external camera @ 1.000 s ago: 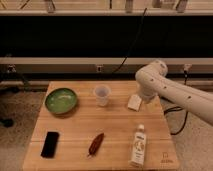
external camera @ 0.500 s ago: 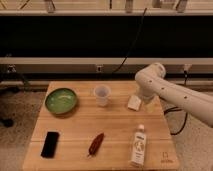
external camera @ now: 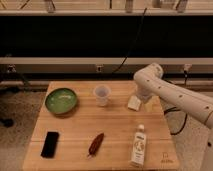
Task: Place the white sponge in the ceramic cup
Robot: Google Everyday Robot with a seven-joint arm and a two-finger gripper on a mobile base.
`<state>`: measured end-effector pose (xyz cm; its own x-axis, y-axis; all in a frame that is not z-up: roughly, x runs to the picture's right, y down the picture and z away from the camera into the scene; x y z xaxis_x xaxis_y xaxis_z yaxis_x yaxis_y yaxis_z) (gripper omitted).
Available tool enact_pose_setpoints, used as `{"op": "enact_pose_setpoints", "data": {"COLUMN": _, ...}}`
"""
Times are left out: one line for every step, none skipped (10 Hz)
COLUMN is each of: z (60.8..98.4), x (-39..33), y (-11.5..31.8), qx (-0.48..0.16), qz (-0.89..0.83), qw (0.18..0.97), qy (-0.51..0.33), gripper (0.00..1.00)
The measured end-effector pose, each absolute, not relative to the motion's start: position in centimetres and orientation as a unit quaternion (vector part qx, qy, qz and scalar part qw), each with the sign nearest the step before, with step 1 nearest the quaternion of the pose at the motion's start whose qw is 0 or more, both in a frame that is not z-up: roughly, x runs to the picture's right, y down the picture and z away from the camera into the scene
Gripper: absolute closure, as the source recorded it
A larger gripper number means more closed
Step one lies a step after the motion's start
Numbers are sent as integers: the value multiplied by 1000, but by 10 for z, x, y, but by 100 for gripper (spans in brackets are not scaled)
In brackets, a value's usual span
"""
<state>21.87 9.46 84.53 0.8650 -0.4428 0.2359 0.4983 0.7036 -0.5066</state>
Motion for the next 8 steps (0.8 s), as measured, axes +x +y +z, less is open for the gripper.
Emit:
{"op": "enact_pose_setpoints", "data": {"z": 849, "x": 218, "y": 96, "qx": -289, "qz": -259, "qw": 920, "qy": -52, "gripper": 20}}
{"op": "enact_pose_setpoints", "data": {"z": 852, "x": 218, "y": 97, "qx": -290, "qz": -263, "qw": 918, "qy": -55, "gripper": 20}}
{"op": "enact_pose_setpoints", "data": {"z": 857, "x": 217, "y": 98, "qx": -292, "qz": -267, "qw": 917, "qy": -59, "gripper": 20}}
{"op": "enact_pose_setpoints", "data": {"z": 861, "x": 216, "y": 99, "qx": -293, "qz": -270, "qw": 915, "qy": -62, "gripper": 20}}
{"op": "enact_pose_setpoints", "data": {"z": 865, "x": 216, "y": 101, "qx": -295, "qz": -273, "qw": 914, "qy": -65, "gripper": 20}}
{"op": "enact_pose_setpoints", "data": {"z": 868, "x": 215, "y": 102, "qx": -297, "qz": -276, "qw": 912, "qy": -67, "gripper": 20}}
{"op": "enact_pose_setpoints", "data": {"z": 872, "x": 215, "y": 105, "qx": -300, "qz": -279, "qw": 910, "qy": -70, "gripper": 20}}
{"op": "enact_pose_setpoints", "data": {"z": 875, "x": 215, "y": 106, "qx": -302, "qz": -280, "qw": 908, "qy": -72, "gripper": 20}}
